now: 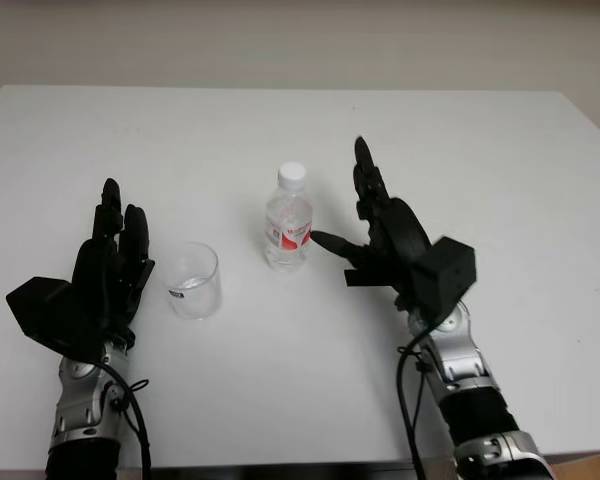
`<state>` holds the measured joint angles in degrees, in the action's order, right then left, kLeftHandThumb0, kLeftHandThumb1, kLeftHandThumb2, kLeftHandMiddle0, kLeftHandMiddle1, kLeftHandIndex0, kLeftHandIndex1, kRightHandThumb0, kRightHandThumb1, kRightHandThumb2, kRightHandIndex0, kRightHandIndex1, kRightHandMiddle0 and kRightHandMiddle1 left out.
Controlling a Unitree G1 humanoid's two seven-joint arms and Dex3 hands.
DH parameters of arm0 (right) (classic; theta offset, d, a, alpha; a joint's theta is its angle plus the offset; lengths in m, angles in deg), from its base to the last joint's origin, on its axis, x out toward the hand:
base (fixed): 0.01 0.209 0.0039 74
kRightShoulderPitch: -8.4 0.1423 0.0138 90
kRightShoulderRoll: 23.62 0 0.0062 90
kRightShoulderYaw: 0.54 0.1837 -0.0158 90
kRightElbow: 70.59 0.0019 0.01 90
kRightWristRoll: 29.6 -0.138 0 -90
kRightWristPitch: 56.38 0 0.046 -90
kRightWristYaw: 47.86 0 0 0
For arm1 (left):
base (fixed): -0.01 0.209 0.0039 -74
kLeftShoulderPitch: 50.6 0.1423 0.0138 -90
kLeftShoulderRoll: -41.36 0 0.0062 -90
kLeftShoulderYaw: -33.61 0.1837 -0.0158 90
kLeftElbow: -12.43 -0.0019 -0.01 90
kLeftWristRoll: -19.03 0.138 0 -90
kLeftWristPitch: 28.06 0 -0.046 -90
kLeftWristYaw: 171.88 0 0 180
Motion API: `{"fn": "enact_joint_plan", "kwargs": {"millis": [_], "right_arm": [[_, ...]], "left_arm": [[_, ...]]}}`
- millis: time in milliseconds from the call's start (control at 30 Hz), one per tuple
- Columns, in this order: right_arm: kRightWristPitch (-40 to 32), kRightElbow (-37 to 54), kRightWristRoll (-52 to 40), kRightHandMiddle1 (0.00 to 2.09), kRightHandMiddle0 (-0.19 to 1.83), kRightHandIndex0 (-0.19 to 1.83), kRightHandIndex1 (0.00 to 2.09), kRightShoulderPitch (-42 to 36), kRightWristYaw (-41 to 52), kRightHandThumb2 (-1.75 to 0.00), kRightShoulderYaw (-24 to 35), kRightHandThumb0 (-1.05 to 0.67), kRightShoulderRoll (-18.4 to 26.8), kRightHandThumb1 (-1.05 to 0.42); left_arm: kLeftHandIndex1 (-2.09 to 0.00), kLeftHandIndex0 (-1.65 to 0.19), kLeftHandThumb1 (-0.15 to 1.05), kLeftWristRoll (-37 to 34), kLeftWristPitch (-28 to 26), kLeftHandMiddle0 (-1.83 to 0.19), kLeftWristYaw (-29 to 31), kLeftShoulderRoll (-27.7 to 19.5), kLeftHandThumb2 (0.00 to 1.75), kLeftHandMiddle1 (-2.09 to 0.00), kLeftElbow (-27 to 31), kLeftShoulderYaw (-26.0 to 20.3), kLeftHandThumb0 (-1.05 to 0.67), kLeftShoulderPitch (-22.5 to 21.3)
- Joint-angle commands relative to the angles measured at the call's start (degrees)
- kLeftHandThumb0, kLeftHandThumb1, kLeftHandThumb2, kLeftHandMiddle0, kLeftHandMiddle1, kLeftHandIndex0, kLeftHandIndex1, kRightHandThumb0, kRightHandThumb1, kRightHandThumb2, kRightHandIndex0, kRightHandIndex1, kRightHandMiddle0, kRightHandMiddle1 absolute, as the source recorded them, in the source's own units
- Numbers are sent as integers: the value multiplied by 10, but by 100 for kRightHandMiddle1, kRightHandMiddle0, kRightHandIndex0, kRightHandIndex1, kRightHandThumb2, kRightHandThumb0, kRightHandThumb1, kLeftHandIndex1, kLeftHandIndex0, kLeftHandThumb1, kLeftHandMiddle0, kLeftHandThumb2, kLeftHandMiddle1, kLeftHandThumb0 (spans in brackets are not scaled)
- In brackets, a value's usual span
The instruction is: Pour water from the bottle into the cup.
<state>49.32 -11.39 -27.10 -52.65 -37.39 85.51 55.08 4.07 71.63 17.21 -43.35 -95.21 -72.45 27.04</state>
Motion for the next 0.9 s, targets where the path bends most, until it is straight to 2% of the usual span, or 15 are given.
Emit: {"fn": "enact_joint_plan", "kwargs": {"millis": [0,167,367,867], "right_arm": [[15,-33,-1,0,-19,-19,0,28,5,-5,0,-104,-5,-90],[24,-122,-2,0,-19,-19,0,84,9,-5,2,-102,-18,-88],[54,-197,1,0,-19,-19,0,116,18,-5,1,-103,-20,-88],[82,-255,8,0,-19,-19,0,134,65,-5,-8,-102,-30,-85]], "left_arm": [[-5,12,105,3,3,12,-3,-1,56,-5,6,-1,-60,-4],[-5,12,105,-3,2,12,-1,0,54,-5,10,-4,-60,-1],[-5,11,105,0,2,11,-6,0,54,-6,13,-4,-61,2],[-6,10,105,0,2,10,-14,8,53,-5,15,0,-60,1]]}}
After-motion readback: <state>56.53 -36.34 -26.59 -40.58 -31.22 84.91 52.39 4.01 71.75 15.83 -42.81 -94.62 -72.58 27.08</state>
